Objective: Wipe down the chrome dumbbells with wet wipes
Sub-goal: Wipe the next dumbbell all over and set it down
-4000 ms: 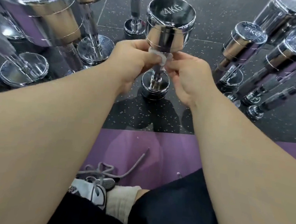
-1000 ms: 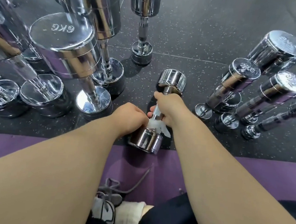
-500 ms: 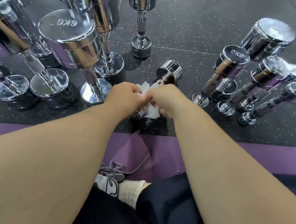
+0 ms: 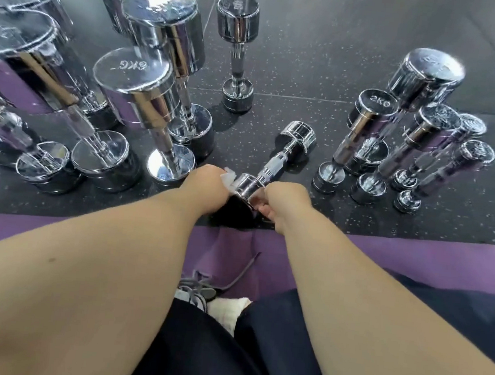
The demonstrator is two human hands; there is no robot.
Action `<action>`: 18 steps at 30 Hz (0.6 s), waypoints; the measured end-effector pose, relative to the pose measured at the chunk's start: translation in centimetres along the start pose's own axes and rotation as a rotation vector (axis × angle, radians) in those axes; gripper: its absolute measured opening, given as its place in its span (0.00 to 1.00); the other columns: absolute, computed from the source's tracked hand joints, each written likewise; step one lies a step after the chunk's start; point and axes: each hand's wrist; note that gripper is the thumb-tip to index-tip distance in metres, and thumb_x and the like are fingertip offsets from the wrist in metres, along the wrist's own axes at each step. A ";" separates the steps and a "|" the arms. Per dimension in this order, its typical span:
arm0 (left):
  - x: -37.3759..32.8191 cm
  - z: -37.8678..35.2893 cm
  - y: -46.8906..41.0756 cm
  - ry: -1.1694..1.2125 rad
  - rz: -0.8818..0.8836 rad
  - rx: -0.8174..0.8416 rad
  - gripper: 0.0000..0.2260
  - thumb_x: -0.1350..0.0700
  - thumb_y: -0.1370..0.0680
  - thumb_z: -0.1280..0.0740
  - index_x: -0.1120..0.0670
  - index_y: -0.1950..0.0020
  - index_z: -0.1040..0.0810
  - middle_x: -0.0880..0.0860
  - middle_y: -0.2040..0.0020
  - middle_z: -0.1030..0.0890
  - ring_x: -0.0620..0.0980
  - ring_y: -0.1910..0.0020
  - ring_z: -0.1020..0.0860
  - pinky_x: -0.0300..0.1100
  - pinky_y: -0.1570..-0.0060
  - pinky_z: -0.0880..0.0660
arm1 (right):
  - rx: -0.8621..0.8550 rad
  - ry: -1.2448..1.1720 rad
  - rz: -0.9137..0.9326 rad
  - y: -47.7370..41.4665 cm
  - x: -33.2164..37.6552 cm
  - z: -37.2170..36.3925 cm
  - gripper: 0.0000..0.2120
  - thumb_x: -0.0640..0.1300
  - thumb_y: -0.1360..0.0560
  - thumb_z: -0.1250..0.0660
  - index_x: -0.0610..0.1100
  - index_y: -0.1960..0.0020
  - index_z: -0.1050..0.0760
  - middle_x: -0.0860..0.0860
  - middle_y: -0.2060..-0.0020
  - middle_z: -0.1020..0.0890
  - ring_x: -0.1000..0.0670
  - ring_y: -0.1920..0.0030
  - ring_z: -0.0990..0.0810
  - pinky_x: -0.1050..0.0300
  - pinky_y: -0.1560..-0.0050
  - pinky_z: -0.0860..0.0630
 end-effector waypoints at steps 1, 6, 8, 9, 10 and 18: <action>-0.4 -0.1 0.3 0.020 -0.017 0.052 0.07 0.58 0.22 0.36 0.58 0.59 0.23 0.63 0.51 0.20 0.60 0.49 0.22 0.44 0.61 0.32 | 0.020 0.009 -0.010 -0.3 -0.3 0.3 0.13 0.31 0.25 0.41 0.39 0.63 0.21 0.49 0.68 0.19 0.56 0.73 0.25 0.66 0.77 0.29; -2.0 -0.8 1.3 -0.005 -0.082 0.168 0.36 0.49 0.34 0.23 0.60 0.31 0.32 0.58 0.43 0.21 0.58 0.42 0.24 0.43 0.51 0.28 | 0.029 -0.061 -0.018 -0.8 -0.4 1.5 0.06 0.32 0.22 0.41 0.40 0.54 0.28 0.46 0.61 0.23 0.53 0.67 0.24 0.64 0.74 0.26; -1.7 -1.6 0.9 -0.102 -0.112 0.115 0.46 0.46 0.35 0.20 0.60 0.26 0.41 0.57 0.40 0.22 0.58 0.39 0.25 0.46 0.49 0.27 | 0.037 -0.082 -0.046 -0.9 -0.5 1.7 0.10 0.31 0.21 0.42 0.41 0.59 0.32 0.47 0.63 0.27 0.53 0.66 0.26 0.64 0.75 0.26; -1.5 -1.7 0.7 -0.120 -0.132 0.066 0.42 0.45 0.36 0.20 0.58 0.30 0.38 0.56 0.42 0.22 0.58 0.41 0.24 0.47 0.52 0.27 | 0.035 -0.103 -0.073 -0.8 -0.4 1.7 0.12 0.30 0.22 0.43 0.41 0.61 0.33 0.47 0.64 0.29 0.53 0.66 0.27 0.65 0.78 0.27; -1.3 -1.9 0.6 -0.128 -0.153 0.029 0.36 0.44 0.37 0.20 0.55 0.37 0.34 0.55 0.46 0.21 0.58 0.45 0.24 0.46 0.55 0.29 | 0.030 -0.116 -0.100 -0.9 -0.4 1.8 0.13 0.29 0.22 0.44 0.41 0.62 0.34 0.47 0.65 0.29 0.53 0.65 0.28 0.66 0.79 0.28; 0.8 -1.2 -0.5 -0.012 -0.047 -0.048 0.15 0.62 0.28 0.29 0.53 0.42 0.18 0.54 0.47 0.17 0.54 0.46 0.21 0.44 0.46 0.25 | 0.060 -0.204 -0.181 -1.7 -0.6 2.3 0.13 0.30 0.22 0.48 0.40 0.62 0.33 0.48 0.74 0.24 0.52 0.66 0.27 0.61 0.66 0.29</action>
Point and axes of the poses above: each hand's wrist, its own y-axis away from the middle knuckle, its own z-axis out of the back of the hand, x = y × z
